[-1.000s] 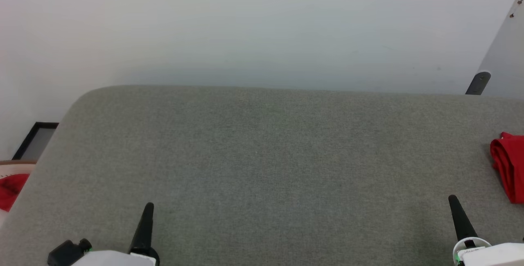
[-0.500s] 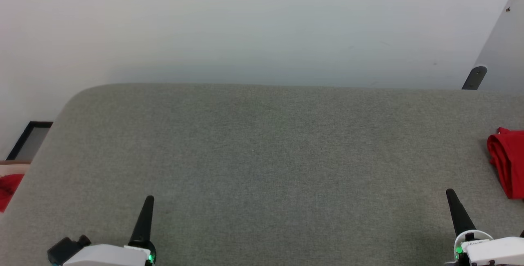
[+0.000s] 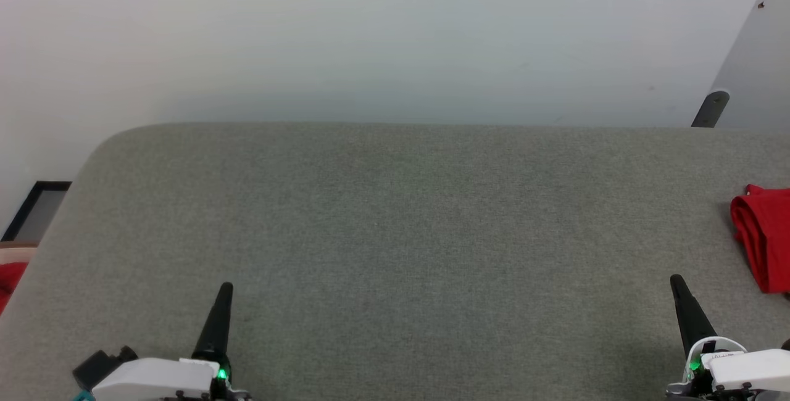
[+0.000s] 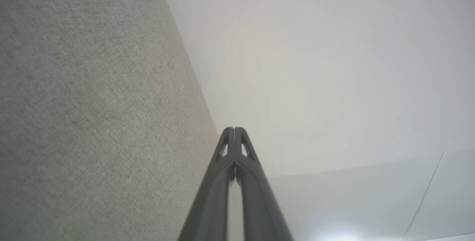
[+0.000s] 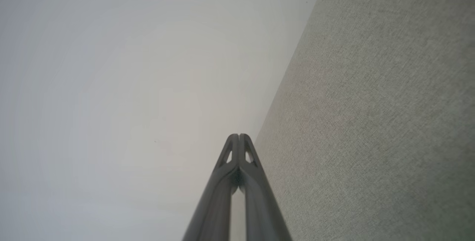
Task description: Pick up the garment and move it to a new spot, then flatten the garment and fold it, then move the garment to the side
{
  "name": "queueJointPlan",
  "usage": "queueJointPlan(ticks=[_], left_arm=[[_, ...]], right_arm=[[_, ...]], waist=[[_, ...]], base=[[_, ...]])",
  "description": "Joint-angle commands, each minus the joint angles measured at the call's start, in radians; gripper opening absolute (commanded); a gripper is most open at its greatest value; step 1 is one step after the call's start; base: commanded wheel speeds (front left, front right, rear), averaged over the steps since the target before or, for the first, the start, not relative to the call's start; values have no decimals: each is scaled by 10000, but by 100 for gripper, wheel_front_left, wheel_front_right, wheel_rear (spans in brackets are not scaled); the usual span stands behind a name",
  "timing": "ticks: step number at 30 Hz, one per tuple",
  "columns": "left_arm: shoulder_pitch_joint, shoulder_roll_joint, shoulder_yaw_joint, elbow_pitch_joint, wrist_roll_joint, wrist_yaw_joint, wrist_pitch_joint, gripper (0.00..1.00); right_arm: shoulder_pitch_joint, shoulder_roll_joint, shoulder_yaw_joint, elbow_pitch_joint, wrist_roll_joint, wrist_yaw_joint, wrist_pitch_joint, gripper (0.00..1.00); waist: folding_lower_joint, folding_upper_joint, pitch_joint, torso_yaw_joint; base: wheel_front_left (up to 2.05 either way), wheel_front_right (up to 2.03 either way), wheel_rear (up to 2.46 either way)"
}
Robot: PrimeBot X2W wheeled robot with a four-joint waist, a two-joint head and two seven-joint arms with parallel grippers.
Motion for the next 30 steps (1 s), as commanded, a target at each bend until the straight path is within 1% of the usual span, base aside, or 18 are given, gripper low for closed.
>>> queueJointPlan(ticks=[1, 30], left_arm=[[-182, -4, 70, -29, -243, -23, 52, 0], [-594, -254, 360, 88, -1961, -30, 599, 0]], right_arm=[[-184, 26, -46, -1, 248, 2, 70, 0], [-596, 207, -114, 243, 2035, 2, 418, 0]], waist=[[0, -1, 18, -20], [0, -1, 244, -271]], base=[[0, 0, 0], [0, 0, 0]])
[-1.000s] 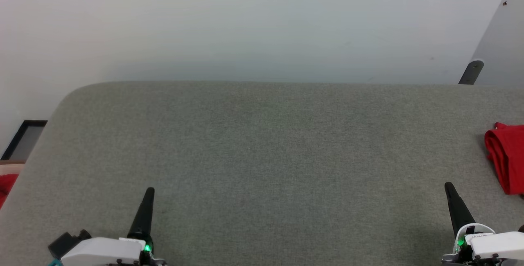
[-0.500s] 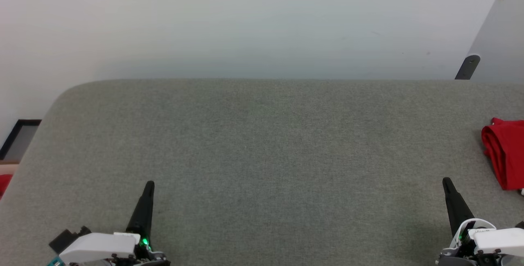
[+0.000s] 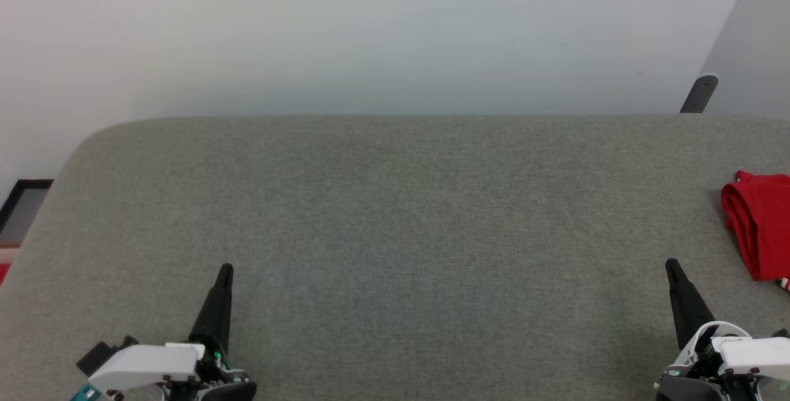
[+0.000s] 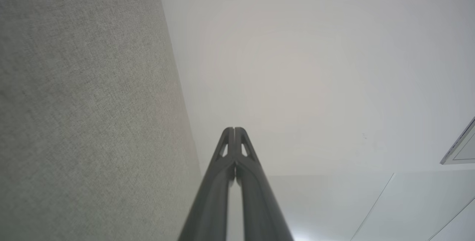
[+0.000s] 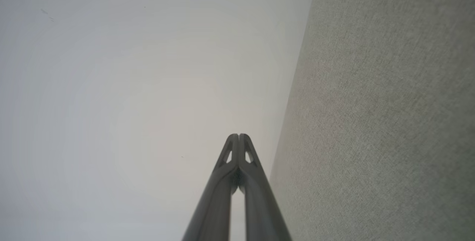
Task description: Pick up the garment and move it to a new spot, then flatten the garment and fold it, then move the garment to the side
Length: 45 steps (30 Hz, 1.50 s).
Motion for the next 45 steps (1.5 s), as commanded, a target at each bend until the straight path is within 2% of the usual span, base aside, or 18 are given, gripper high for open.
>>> queueJointPlan(ticks=[1, 45], left_arm=[[-136, -36, 50, 17, -196, -31, 68, 0], [-164, -60, 84, 23, -277, -32, 113, 0]], right_arm=[[-167, 45, -16, 26, 165, 2, 41, 0], [-150, 59, -12, 40, 284, 4, 64, 0]], waist=[[0, 0, 13, -14], [0, 0, 37, -41]], base=[[0, 0, 0], [0, 0, 0]])
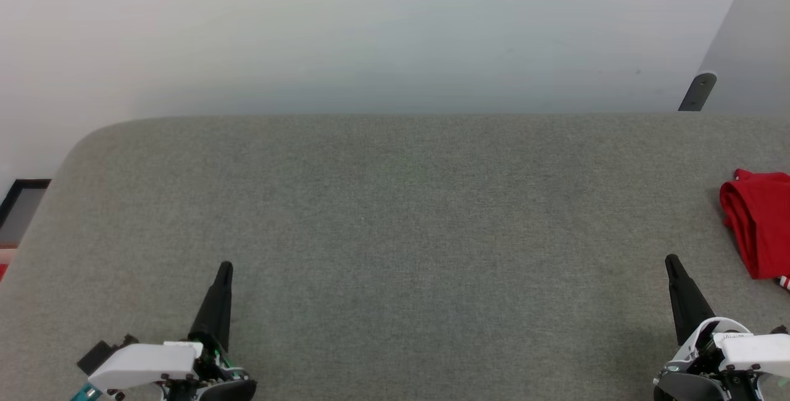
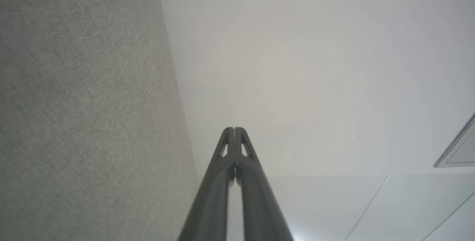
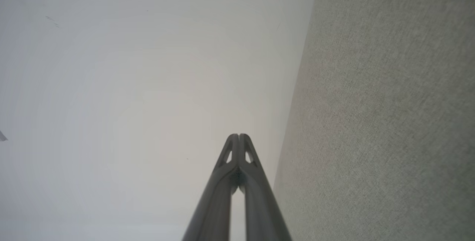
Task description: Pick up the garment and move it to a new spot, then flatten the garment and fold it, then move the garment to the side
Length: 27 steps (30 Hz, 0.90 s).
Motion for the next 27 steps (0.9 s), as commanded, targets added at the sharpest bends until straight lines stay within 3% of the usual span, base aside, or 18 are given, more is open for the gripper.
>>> queueJointPlan(ticks=[1, 27], left_arm=[[-100, -14, 29, 12, -12, -32, 25, 0], [-100, -17, 35, 11, -5, -32, 30, 0]], right_arm=[[-34, 38, 5, 3, 21, 4, 11, 0], [-34, 38, 7, 3, 21, 4, 9, 0]], waist=[[0, 0, 0, 0], [0, 0, 0, 0]], base=[[0, 0, 0], [0, 0, 0]])
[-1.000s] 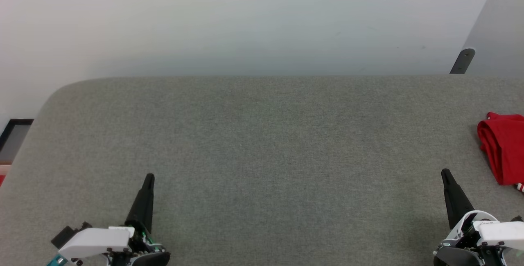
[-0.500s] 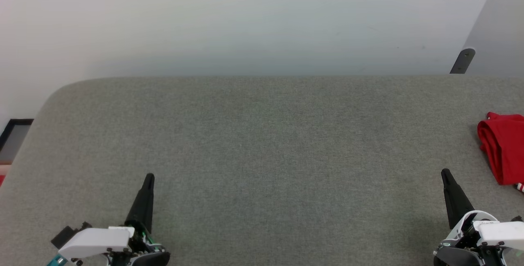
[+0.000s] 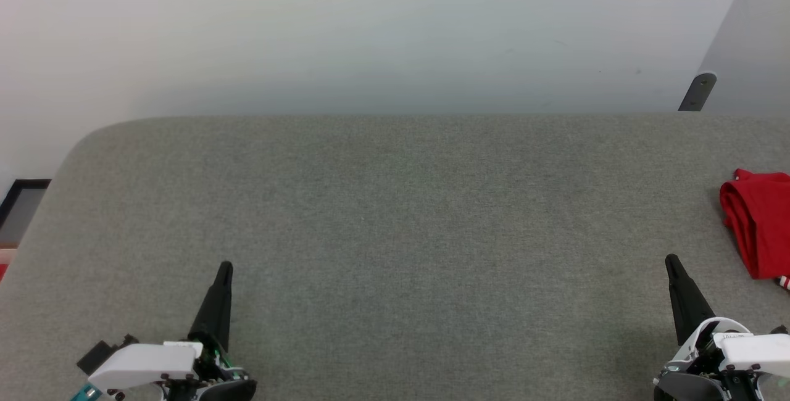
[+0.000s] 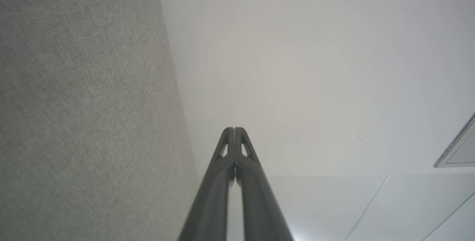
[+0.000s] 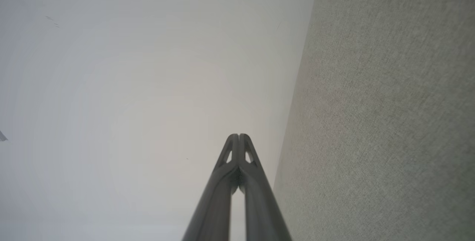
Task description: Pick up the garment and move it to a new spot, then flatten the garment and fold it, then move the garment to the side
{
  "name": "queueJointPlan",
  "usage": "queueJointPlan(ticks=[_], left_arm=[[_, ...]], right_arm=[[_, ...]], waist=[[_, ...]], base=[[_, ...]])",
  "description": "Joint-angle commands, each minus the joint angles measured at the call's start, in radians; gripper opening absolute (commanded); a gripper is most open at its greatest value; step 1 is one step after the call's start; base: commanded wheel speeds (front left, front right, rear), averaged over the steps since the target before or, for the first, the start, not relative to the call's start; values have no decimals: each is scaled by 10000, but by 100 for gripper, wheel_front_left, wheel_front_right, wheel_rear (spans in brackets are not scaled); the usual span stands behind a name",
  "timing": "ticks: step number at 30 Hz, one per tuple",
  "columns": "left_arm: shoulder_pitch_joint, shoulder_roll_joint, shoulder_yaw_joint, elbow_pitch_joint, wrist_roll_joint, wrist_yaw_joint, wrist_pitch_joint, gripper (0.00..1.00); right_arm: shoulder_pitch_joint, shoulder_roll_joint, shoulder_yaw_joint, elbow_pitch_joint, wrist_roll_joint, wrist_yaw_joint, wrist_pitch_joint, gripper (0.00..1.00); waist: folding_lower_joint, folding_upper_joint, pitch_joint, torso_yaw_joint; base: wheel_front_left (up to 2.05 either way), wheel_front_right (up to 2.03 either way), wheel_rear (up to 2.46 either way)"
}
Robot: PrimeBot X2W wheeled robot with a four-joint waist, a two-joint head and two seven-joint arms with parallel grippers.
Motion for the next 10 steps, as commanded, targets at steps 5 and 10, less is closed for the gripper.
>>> queueJointPlan(ticks=[5, 10], left_arm=[[-99, -14, 27, 10, -3, -32, 30, 0], [-99, -15, 26, 10, -2, -32, 31, 0]], right_arm=[[-34, 38, 8, 3, 19, 4, 9, 0], [-34, 38, 8, 3, 19, 4, 9, 0]], waist=[[0, 0, 0, 0], [0, 0, 0, 0]], base=[[0, 0, 0], [0, 0, 0]])
